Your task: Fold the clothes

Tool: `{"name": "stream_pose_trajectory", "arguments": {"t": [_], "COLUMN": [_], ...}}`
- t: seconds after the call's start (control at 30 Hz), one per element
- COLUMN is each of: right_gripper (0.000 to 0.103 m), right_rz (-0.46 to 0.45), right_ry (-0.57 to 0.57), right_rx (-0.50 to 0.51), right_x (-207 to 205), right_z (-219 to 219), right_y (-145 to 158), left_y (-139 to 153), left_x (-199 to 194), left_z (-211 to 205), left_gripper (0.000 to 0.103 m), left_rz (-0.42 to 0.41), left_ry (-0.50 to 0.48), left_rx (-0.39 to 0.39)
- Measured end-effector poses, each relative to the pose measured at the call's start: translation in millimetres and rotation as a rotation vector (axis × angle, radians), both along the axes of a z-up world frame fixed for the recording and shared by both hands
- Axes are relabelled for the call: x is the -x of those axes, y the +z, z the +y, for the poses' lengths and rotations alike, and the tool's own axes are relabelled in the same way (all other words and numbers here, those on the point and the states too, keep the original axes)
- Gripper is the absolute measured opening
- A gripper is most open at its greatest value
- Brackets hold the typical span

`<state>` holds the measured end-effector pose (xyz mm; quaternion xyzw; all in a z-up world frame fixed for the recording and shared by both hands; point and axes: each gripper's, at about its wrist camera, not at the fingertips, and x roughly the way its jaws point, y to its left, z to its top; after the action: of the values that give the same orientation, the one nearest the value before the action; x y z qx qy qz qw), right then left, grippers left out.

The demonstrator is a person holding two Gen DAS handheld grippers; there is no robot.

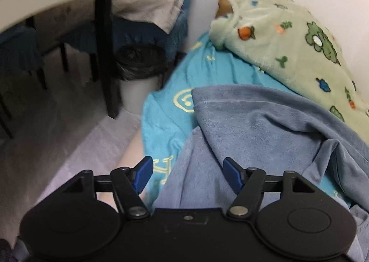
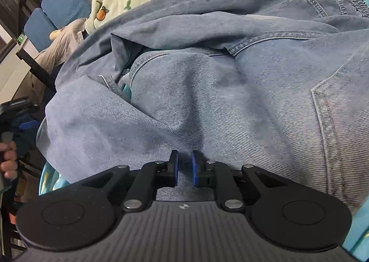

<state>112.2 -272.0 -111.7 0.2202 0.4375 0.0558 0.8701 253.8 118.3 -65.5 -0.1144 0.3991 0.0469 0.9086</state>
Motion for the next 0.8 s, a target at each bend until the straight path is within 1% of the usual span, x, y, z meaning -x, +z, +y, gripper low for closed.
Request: {"name": "stream_pose_trajectory", "arguments": {"t": [0.1,0.13,0.17,0.2,0.23,0.27,0.3,0.33,0.43,0.47,0.57,0.7,0.8], "right_gripper": [0.013,0.013,0.013,0.013,0.013,0.013,0.013,0.013,0.013,0.013,0.014,0.015,0.017], "right_rz": [-0.002,-0.003,-0.005,-0.005,-0.006,-0.007,-0.008,-0.009,-0.011,-0.010,-0.006,0.006,0.002], "right_ry": [-0.003,-0.004,-0.004,-0.004,-0.004,-0.004,-0.005,-0.005,-0.002,-0.001,0.004,0.018,0.030], "right_rx": [-0.018,-0.023,-0.028,-0.033,-0.038,-0.043,-0.048,-0.053,-0.059,-0.061,-0.067,-0.074,-0.062], "right_x": [-3.4,-4.5,-5.6,-6.3,-7.0,-7.7,-8.4,-9.1,-10.6,-10.2,-7.9,-1.6,3.9], "right_z": [0.9,1.1,1.5,1.3,1.2,1.0,0.8,0.7,0.4,0.2,-0.1,0.2,0.7], "right_y": [-2.3,-3.1,-3.9,-4.2,-4.5,-4.9,-5.2,-5.5,-5.9,-5.2,-3.0,0.3,4.6], "left_y": [-13.6,-17.9,-20.3,-21.5,-22.2,-22.5,-21.0,-18.5,2.1,10.1,34.5,69.8,80.2], "left_x": [-16.7,-21.9,-25.4,-28.1,-29.8,-30.4,-28.5,-25.2,-2.5,5.8,31.1,74.5,95.6], "left_z": [5.2,7.0,8.9,10.9,13.0,15.5,18.0,20.4,17.0,16.8,19.2,27.4,42.7], "left_gripper": [0.051,0.041,0.037,0.027,0.022,0.012,0.005,0.003,0.002,0.002,0.001,0.000,0.000], "left_rz": [0.024,0.031,0.031,0.028,0.027,0.028,0.019,0.003,-0.089,-0.104,-0.127,-0.234,-0.230], "left_ry": [-0.026,-0.035,-0.037,-0.036,-0.030,-0.025,-0.024,-0.024,-0.056,-0.055,-0.029,0.042,0.078], "left_rx": [0.019,0.027,0.031,0.035,0.036,0.044,0.064,0.088,0.076,0.083,0.125,0.095,0.103]}}
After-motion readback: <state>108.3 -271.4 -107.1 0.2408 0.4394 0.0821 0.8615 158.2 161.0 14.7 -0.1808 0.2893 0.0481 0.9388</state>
